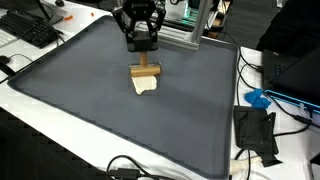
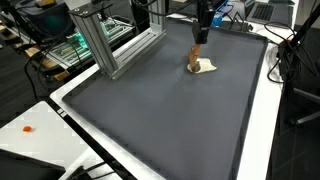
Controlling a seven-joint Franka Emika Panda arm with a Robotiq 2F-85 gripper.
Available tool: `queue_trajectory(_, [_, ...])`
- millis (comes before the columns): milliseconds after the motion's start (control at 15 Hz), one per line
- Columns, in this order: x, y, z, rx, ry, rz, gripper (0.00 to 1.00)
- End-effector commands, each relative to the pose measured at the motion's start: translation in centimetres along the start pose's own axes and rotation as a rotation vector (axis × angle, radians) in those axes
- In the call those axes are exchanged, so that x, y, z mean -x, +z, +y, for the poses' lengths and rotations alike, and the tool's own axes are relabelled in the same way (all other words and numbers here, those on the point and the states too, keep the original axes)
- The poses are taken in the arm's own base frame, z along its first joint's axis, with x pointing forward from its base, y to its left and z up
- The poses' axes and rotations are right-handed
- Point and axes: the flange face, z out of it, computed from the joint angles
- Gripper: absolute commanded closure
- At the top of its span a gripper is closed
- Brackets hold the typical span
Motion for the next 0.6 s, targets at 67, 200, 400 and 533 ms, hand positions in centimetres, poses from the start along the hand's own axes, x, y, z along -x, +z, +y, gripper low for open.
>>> queue_trajectory(67, [-0.13,2.22,-0.19,-0.004,0.192,0.033,0.77])
queue_trajectory(200, [-0.24,2.25,0.12,-0.002,0.265,0.052,0.77])
queue_trajectory(400, [-0.39,2.37,0.41,-0.001,0.355,0.082,0.77])
queue_trajectory(533, [-0.49,2.63,0.51,0.008,0.415,0.103,0.77])
